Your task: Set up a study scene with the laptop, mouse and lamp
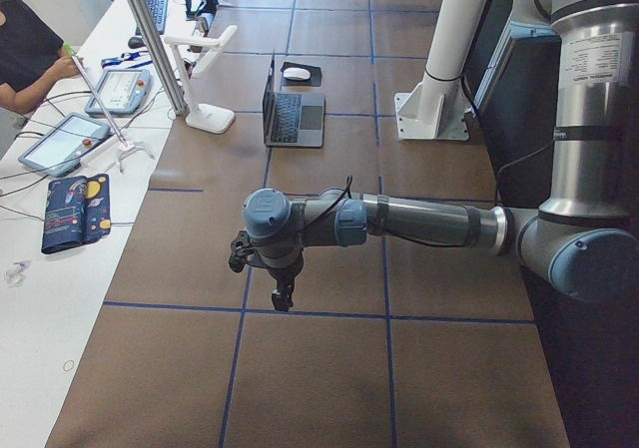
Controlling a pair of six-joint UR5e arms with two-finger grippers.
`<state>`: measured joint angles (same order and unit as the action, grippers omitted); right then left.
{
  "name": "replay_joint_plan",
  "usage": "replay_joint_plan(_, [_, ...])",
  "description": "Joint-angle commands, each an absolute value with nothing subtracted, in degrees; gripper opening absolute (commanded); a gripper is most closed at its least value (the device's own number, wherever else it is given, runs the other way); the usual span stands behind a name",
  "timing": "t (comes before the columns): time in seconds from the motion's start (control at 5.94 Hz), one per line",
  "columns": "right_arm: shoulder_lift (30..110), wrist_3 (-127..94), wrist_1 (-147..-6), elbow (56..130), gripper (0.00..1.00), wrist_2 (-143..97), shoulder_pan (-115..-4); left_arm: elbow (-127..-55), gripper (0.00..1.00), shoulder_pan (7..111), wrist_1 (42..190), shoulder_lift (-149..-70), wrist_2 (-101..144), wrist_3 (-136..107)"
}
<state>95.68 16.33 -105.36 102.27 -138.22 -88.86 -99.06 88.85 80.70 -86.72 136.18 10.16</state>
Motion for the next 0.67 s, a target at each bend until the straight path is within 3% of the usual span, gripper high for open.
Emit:
replay_joint_plan(0.0, [95.5, 15.7, -105.3, 102.3, 1.00, -138.1, -88.9, -98.4, 1.00, 88.9, 80.4, -86.5, 136.0, 10.2])
replay_joint_plan(0.5, [96.5, 12.0, -101.6, 101.6, 1.00, -136.7, -88.9, -97.6, 1.00, 89.6, 80.2, -86.8, 131.6, 10.1])
